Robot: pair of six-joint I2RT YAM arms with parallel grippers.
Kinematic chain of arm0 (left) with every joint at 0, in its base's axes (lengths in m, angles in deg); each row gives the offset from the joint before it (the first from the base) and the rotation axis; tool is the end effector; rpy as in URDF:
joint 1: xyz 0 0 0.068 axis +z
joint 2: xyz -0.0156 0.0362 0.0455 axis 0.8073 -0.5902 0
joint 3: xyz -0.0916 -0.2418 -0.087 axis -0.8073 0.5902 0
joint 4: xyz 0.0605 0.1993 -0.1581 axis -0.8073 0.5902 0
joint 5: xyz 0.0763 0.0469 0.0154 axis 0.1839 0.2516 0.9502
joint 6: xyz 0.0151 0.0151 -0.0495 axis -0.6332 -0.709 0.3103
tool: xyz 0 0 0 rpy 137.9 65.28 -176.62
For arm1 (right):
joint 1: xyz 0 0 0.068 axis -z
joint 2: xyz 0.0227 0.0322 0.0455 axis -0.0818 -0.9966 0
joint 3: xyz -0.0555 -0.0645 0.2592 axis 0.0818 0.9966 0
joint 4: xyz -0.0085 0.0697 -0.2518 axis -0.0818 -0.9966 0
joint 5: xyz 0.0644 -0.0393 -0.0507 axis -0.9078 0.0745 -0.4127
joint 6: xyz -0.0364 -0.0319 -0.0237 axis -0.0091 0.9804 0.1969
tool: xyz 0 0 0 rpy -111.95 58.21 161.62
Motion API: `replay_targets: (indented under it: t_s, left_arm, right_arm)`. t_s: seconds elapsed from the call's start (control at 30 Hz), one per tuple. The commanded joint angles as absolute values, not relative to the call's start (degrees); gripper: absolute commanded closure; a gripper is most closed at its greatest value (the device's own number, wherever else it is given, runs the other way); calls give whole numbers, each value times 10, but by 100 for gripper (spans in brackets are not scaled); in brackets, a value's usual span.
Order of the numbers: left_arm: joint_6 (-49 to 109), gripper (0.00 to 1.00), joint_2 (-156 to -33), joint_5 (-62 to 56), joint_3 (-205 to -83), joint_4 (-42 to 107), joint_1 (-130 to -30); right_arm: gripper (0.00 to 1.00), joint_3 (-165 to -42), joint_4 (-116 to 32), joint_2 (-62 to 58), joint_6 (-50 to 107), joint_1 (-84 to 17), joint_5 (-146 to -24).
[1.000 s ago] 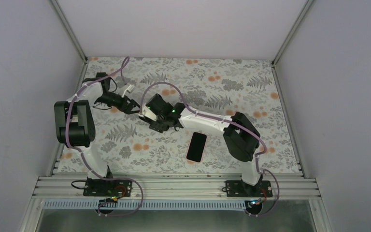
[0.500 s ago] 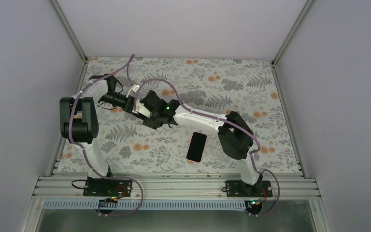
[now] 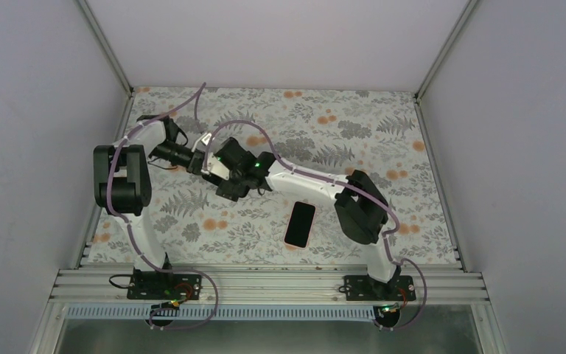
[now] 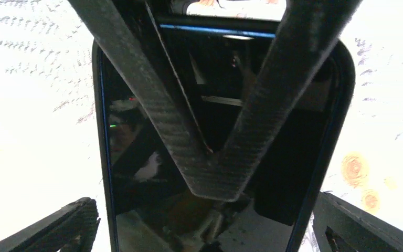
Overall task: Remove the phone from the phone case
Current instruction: Remove the phone case from the phone.
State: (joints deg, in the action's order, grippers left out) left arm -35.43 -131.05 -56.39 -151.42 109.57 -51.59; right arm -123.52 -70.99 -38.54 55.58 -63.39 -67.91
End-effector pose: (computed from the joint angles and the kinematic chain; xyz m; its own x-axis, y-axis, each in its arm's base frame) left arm 0.3313 -0.0184 0.1921 -0.7845 0.3545 -0.5088 0.6109 0.3004 -0.7325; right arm 0.2439 0.3897 0.2257 -0.1074 -0.8371 -0.5363 -0.8811 0.3300 -0.3387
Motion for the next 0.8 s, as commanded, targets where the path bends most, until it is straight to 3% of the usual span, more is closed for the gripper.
replay_targets:
  t_s: [0.0, 0.3, 0.77]
  left_arm:
    - [-407, 98, -1280, -594, -1527, 1122, -522]
    - [-421, 98, -1138, -500, -1523, 1102, -520]
    - [-439, 98, -1081, -553, -1527, 1122, -524]
  right_arm:
    - [0, -1237, -770, -329, 563, -592, -805]
    - [2, -1261, -952, -272, 643, -432, -1139]
    - [19, -1255, -911, -290, 609, -428, -1115]
